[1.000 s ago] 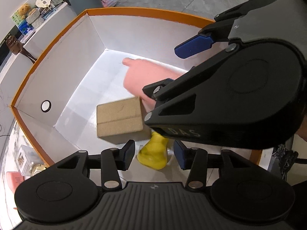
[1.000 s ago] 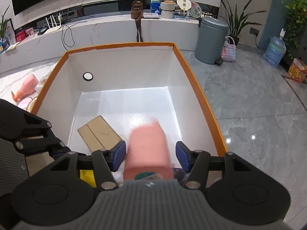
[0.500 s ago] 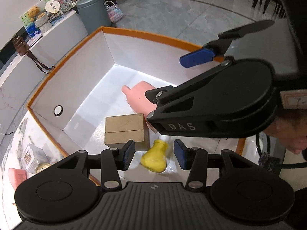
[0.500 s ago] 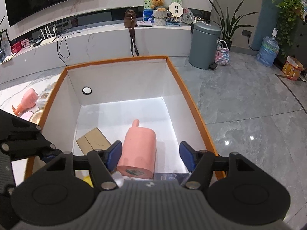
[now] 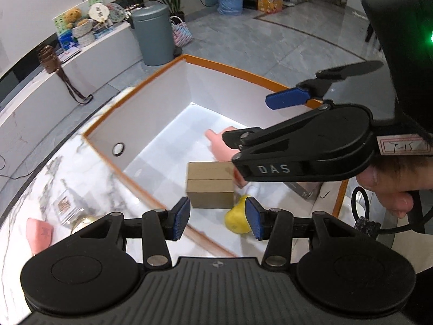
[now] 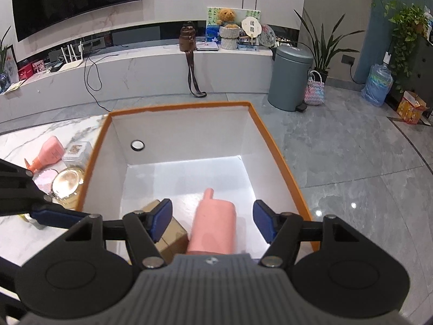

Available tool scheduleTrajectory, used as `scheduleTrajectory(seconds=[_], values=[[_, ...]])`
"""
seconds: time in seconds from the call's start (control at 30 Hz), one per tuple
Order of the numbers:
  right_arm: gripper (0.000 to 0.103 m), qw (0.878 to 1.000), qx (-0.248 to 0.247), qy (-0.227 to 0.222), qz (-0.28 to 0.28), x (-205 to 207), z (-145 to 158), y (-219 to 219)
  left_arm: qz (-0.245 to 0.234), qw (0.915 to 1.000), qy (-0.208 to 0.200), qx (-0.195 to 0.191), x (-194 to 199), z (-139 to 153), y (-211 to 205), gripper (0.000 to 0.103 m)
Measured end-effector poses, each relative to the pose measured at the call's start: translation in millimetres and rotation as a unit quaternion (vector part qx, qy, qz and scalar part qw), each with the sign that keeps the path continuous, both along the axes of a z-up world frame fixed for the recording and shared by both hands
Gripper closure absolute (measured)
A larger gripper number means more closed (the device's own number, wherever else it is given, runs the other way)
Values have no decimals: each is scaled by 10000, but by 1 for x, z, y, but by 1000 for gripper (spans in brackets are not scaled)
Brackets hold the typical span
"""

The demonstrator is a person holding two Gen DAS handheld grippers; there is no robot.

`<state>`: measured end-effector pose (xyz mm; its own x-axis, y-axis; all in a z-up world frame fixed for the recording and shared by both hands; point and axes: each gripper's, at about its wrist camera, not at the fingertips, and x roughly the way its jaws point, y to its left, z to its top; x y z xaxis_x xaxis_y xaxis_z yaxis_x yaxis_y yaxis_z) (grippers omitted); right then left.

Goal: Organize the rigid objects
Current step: 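Open both tools and withdraw them from the orange box toward the table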

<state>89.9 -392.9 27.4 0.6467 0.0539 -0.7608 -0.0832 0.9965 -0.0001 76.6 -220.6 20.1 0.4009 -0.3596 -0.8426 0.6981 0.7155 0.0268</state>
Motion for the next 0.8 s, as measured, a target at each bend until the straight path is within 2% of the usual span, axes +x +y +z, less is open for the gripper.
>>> scheduleTrajectory(seconds=[0.33,0.57,0.8], values=[[37,9999,-61,-117,112,3,8,31,582,9975,-107,-380,5,18,56,45],[37,9991,-73,-252,327,1,17,62,979,9948,-117,-270,10,12,99,45],[37,9977,-82,-354,567,0,22,96,1599,9863,-239,-321,7,7,148,45]])
